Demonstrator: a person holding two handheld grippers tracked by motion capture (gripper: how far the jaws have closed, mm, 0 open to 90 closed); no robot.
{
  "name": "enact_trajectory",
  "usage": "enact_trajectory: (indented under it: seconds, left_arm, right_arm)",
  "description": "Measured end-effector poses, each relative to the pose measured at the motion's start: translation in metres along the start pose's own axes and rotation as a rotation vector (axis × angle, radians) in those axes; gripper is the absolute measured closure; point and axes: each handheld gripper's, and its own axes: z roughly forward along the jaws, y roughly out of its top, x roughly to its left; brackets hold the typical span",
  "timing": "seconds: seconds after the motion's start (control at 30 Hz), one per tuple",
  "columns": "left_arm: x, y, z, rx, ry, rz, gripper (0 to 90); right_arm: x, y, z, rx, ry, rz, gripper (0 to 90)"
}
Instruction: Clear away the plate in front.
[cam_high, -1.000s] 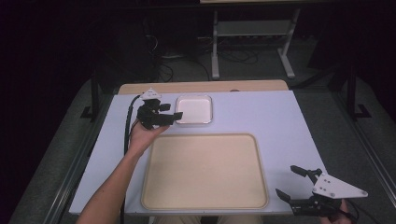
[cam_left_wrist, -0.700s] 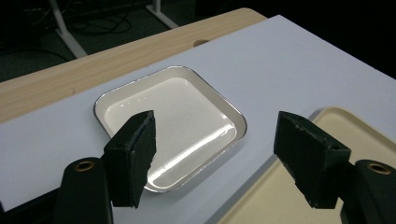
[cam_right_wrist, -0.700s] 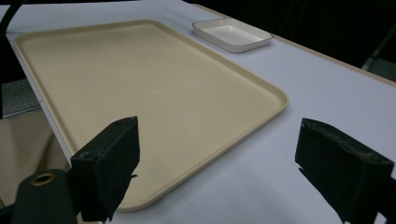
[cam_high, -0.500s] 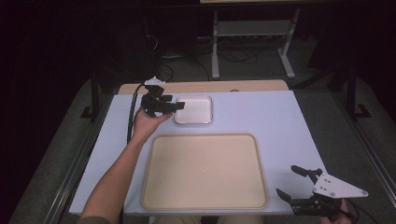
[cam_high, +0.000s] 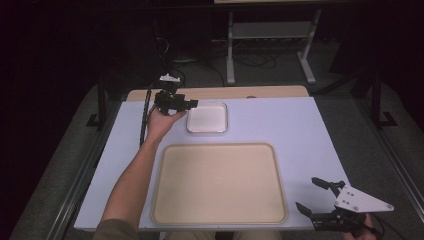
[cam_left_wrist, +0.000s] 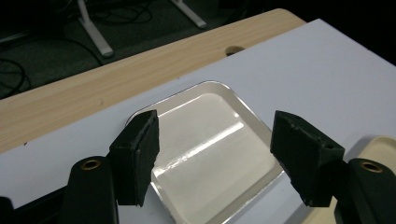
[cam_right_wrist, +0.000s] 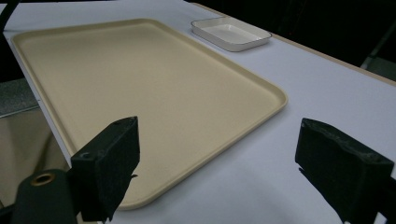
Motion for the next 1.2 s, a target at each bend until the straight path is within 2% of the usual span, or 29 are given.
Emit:
enact_trajectory:
  seconds: [0.17,0.33,0.4,0.67,0.7,0.77,0.97,1.0,1.1,1.2]
  left_arm:
    - [0.009,-0.007,0.018,0.039,0.021,-0.051,36.1]
    - [0.016,-0.014,0.034,0.075,0.053,-0.089,36.3]
    - [0.018,-0.016,0.039,0.089,0.059,-0.092,37.1]
    - [0.03,-0.027,0.055,0.15,0.056,-0.168,28.7]
    - [0.031,-0.029,0.056,0.163,0.053,-0.172,30.3]
    - [0.032,-0.031,0.06,0.193,0.081,-0.17,31.6]
    - [0.035,-0.036,0.068,0.206,0.099,-0.205,31.7]
    - [0.034,-0.037,0.069,0.211,0.102,-0.204,33.0]
    - [0.033,-0.038,0.072,0.224,0.105,-0.218,44.5]
    - [0.031,-0.039,0.074,0.241,0.136,-0.212,54.2]
  right_arm:
    - [0.0,0.0,0.001,0.007,-0.004,-0.003,12.9]
    - [0.0,0.0,0.0,0.01,-0.011,0.0,12.9]
    - [0.0,0.0,0.0,0.009,-0.012,0.003,12.9]
    - [0.0,0.0,0.0,0.012,-0.013,0.001,12.9]
    - [0.0,0.0,0.001,0.013,-0.013,0.002,12.9]
    - [0.0,0.0,0.001,0.017,-0.012,0.001,12.9]
    - [0.0,0.0,0.001,0.013,-0.013,0.002,12.9]
    - [0.0,0.0,0.001,0.012,-0.013,0.002,12.9]
    - [0.0,-0.001,0.001,0.012,-0.012,0.004,12.9]
    - [0.0,0.0,0.001,0.014,-0.012,0.002,12.9]
